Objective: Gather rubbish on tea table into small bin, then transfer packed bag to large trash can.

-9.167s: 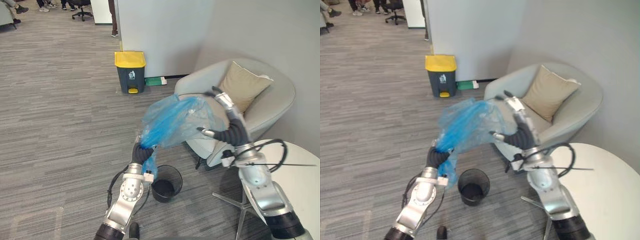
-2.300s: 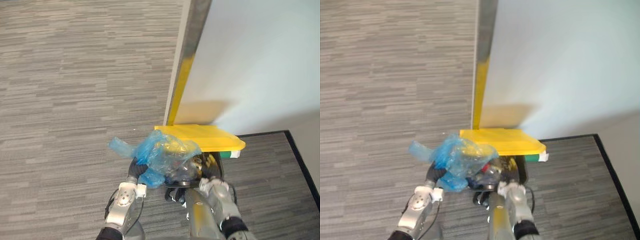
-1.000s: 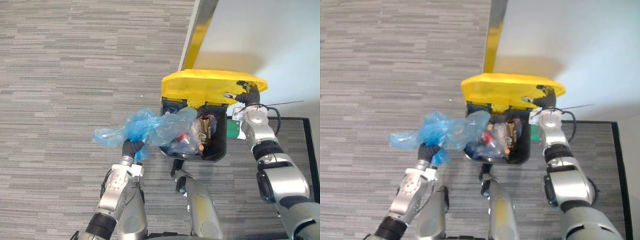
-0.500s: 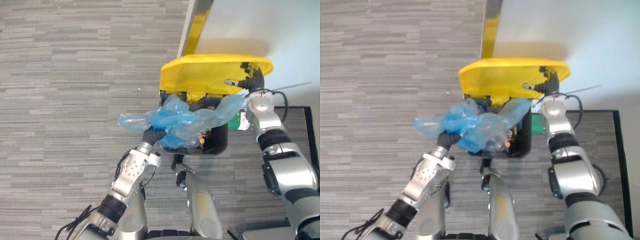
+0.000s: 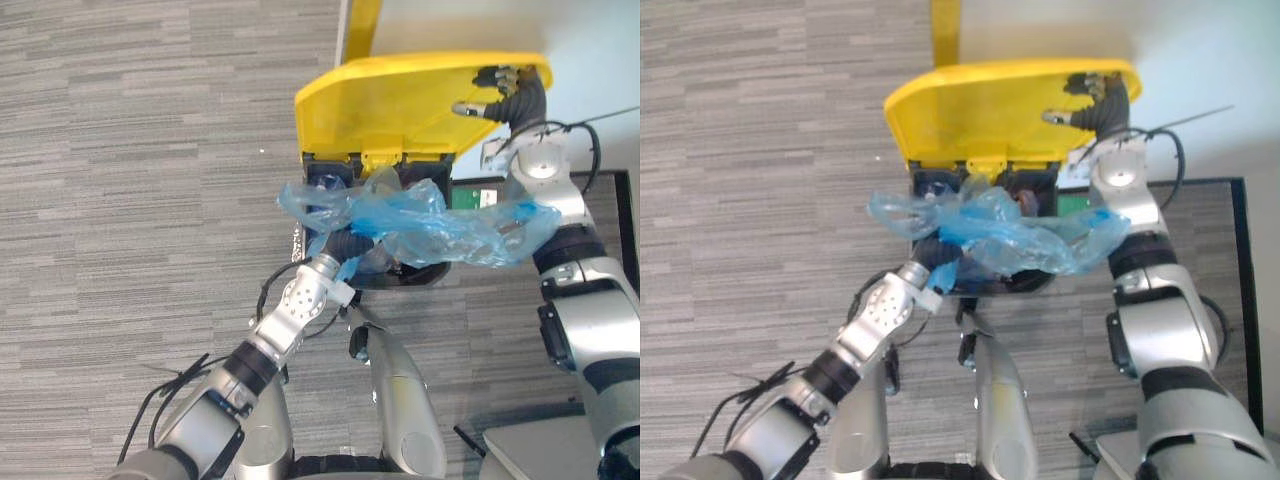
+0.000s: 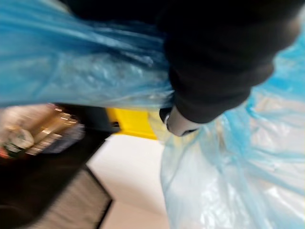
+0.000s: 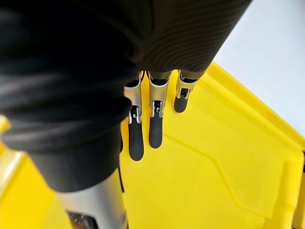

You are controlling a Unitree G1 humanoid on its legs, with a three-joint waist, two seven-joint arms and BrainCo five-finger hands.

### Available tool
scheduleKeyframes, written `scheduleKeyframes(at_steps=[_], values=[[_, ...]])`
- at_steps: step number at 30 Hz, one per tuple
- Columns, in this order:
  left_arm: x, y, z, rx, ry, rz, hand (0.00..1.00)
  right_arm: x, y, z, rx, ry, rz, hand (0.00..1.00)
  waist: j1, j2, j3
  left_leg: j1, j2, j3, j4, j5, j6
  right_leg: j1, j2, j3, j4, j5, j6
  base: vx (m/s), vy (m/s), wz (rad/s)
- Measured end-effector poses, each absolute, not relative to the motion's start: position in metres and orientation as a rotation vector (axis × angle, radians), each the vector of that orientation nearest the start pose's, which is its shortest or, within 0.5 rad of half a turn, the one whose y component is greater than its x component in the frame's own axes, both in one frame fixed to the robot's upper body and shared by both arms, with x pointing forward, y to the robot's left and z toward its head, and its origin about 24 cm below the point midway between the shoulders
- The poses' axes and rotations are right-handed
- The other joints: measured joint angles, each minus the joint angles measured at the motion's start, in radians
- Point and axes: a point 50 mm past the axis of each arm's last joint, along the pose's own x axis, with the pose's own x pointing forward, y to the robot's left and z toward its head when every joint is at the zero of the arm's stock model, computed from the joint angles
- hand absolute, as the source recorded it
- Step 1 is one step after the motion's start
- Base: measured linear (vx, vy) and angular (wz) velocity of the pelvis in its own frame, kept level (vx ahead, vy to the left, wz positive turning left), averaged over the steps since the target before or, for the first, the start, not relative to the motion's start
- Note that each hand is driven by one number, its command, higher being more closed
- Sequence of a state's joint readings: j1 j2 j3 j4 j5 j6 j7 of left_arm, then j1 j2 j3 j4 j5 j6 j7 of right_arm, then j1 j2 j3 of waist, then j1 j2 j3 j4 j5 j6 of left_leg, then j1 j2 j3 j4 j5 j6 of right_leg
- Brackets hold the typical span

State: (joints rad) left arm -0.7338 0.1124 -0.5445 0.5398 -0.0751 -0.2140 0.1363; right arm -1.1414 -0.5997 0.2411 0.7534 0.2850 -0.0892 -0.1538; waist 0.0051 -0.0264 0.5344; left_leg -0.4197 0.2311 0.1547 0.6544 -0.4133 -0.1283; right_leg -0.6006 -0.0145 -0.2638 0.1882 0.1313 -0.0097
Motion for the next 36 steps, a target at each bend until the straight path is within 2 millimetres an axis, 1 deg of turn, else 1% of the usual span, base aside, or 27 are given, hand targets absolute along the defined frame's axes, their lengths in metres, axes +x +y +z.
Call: scheduleKeyframes(at_steps=[1,4,6,7,10,12,13,15,16,18,19,21,23,26,28,29,30,31,32,33,34,35,36], values=[[0.344,0.016,0.130,0.329,-0.361,-0.472,1.00,0.398,-0.208,0.291,-0.336,-0.489,-0.137,0.00,-0.006,-0.002,0.001,-0.003,0.003,0.003,0.001,0.000,0.000,-0.002,0.003,0.001,-0.004,0.003,-0.003,-0.01,-0.031,-0.11],[0.347,0.008,0.139,0.357,-0.388,-0.471,1.00,0.398,-0.202,0.295,-0.331,-0.501,-0.115,0.00,-0.006,-0.002,0.001,-0.007,0.021,0.008,0.006,-0.004,-0.008,-0.006,0.017,0.000,-0.007,0.004,-0.004,0.00,-0.041,-0.08],[0.348,0.002,0.147,0.349,-0.406,-0.471,1.00,0.394,-0.194,0.305,-0.300,-0.549,-0.081,0.00,-0.007,-0.002,0.001,-0.026,0.032,0.026,0.011,-0.005,-0.010,-0.032,0.023,0.004,-0.005,0.005,-0.006,0.01,-0.069,-0.13],[0.348,0.002,0.147,0.351,-0.404,-0.470,1.00,0.393,-0.192,0.306,-0.296,-0.558,-0.076,0.00,-0.008,-0.002,0.001,-0.029,0.036,0.033,0.011,-0.005,-0.010,-0.037,0.025,0.004,-0.005,0.006,-0.007,0.02,-0.070,-0.18],[0.351,0.001,0.140,0.384,-0.373,-0.466,1.00,0.390,-0.183,0.311,-0.295,-0.589,-0.040,0.00,-0.010,-0.003,0.001,-0.031,0.052,0.054,0.013,-0.006,-0.014,-0.049,0.031,-0.003,-0.003,0.006,-0.007,0.02,-0.050,-0.17],[0.353,0.000,0.133,0.397,-0.338,-0.453,1.00,0.388,-0.173,0.312,-0.308,-0.602,-0.007,0.00,-0.020,-0.003,0.001,-0.034,0.061,0.061,0.012,-0.006,-0.014,-0.055,0.033,-0.008,-0.001,0.005,-0.008,0.01,-0.052,-0.05],[0.354,0.000,0.132,0.401,-0.330,-0.443,1.00,0.387,-0.170,0.316,-0.305,-0.613,0.000,0.00,-0.021,-0.006,0.001,-0.037,0.066,0.075,0.013,-0.005,-0.016,-0.066,0.033,-0.006,0.002,0.005,-0.007,0.00,-0.050,-0.13],[0.356,0.003,0.129,0.420,-0.315,-0.419,1.00,0.387,-0.162,0.323,-0.316,-0.633,0.024,0.00,-0.020,-0.009,0.001,-0.039,0.077,0.102,0.017,-0.007,-0.023,-0.077,0.030,-0.021,0.002,0.006,-0.007,0.00,-0.043,-0.29],[0.358,0.007,0.123,0.439,-0.286,-0.402,1.00,0.386,-0.154,0.327,-0.319,-0.645,0.050,0.00,-0.021,-0.010,0.001,-0.040,0.088,0.116,0.022,-0.010,-0.029,-0.082,0.029,-0.040,0.002,0.006,-0.006,0.01,-0.035,-0.33],[0.361,0.011,0.119,0.458,-0.258,-0.384,1.00,0.381,-0.145,0.331,-0.335,-0.674,0.082,0.00,-0.028,-0.015,0.000,-0.052,0.096,0.119,0.024,-0.011,-0.032,-0.098,0.030,-0.054,0.008,0.007,-0.004,0.02,-0.044,-0.17],[0.362,0.013,0.119,0.466,-0.258,-0.372,1.00,0.377,-0.140,0.336,-0.335,-0.704,0.103,0.00,-0.034,-0.024,0.004,-0.063,0.100,0.122,0.026,-0.011,-0.032,-0.115,0.031,-0.056,0.019,0.004,-0.009,0.02,-0.061,-0.04],[0.365,0.015,0.121,0.477,-0.253,-0.351,1.00,0.372,-0.132,0.344,-0.335,-0.739,0.130,0.00,-0.048,-0.031,0.007,-0.082,0.111,0.124,0.030,-0.010,-0.033,-0.135,0.035,-0.063,0.022,0.000,-0.013,0.02,-0.081,0.01],[0.368,0.016,0.123,0.474,-0.247,-0.316,1.00,0.370,-0.123,0.349,-0.359,-0.755,0.157,0.00,-0.059,-0.032,0.007,-0.090,0.125,0.137,0.042,-0.009,-0.031,-0.143,0.037,-0.080,0.024,-0.004,-0.019,0.01,-0.083,-0.06],[0.370,0.016,0.125,0.469,-0.241,-0.276,1.00,0.368,-0.117,0.350,-0.383,-0.767,0.179,0.00,-0.067,-0.032,0.007,-0.106,0.140,0.138,0.059,-0.009,-0.032,-0.159,0.037,-0.090,0.046,-0.011,-0.029,-0.01,-0.056,-0.03],[0.371,0.017,0.127,0.457,-0.238,-0.250,1.00,0.357,-0.106,0.358,-0.383,-0.830,0.229,0.00,-0.067,-0.033,0.007,-0.120,0.143,0.138,0.063,-0.009,-0.032,-0.171,0.035,-0.098,0.050,-0.015,-0.032,-0.03,-0.083,0.02],[0.373,0.021,0.124,0.458,-0.220,-0.221,1.00,0.347,-0.093,0.361,-0.380,-0.882,0.285,0.00,-0.067,-0.034,0.008,-0.130,0.151,0.135,0.061,-0.007,-0.027,-0.176,0.034,-0.118,0.048,-0.028,-0.015,-0.05,-0.122,-0.02],[0.376,0.027,0.123,0.463,-0.201,-0.186,1.00,0.338,-0.083,0.365,-0.372,-0.936,0.329,0.00,-0.053,-0.032,0.004,-0.155,0.182,0.122,0.042,0.000,-0.014,-0.238,0.017,-0.135,0.161,-0.128,0.041,-0.05,-0.107,0.03],[0.376,0.028,0.123,0.461,-0.198,-0.176,1.00,0.335,-0.082,0.368,-0.375,-0.955,0.335,0.00,-0.058,-0.032,0.003,-0.169,0.192,0.124,0.048,0.002,-0.016,-0.279,0.005,-0.088,0.277,-0.119,-0.034,0.02,-0.192,0.75],[0.378,0.035,0.122,0.466,-0.179,-0.148,1.00,0.330,-0.080,0.374,-0.365,-1.002,0.343,0.00,-0.101,-0.049,0.008,-0.209,0.198,0.090,0.072,0.028,-0.061,-0.278,0.000,0.020,0.333,-0.106,-0.127,0.07,-0.200,0.78],[0.381,0.044,0.121,0.467,-0.159,-0.111,1.00,0.326,-0.074,0.381,-0.360,-1.026,0.356,0.00,-0.081,-0.073,0.013,-0.210,0.194,0.072,0.049,0.068,-0.066,-0.282,0.005,0.006,0.322,-0.094,-0.129,0.08,-0.234,0.72],[0.382,0.045,0.120,0.468,-0.151,-0.098,1.00,0.326,-0.072,0.382,-0.359,-1.029,0.361,0.00,-0.075,-0.074,0.013,-0.212,0.194,0.065,0.046,0.072,-0.070,-0.283,0.006,0.003,0.316,-0.091,-0.133,0.01,-0.167,0.07],[0.382,0.050,0.118,0.449,-0.137,-0.067,0.00,0.325,-0.067,0.381,-0.350,-1.028,0.371,0.00,-0.063,-0.074,0.012,-0.223,0.191,0.059,0.052,0.078,-0.055,-0.281,0.003,-0.005,0.302,-0.089,-0.135,-0.06,-0.130,0.14],[0.384,0.058,0.118,0.423,-0.125,-0.022,0.00,0.325,-0.063,0.380,-0.342,-1.030,0.384,0.00,-0.064,-0.074,0.013,-0.237,0.186,0.058,0.086,0.069,-0.038,-0.279,0.000,-0.015,0.287,-0.089,-0.129,-0.06,-0.096,0.15]])
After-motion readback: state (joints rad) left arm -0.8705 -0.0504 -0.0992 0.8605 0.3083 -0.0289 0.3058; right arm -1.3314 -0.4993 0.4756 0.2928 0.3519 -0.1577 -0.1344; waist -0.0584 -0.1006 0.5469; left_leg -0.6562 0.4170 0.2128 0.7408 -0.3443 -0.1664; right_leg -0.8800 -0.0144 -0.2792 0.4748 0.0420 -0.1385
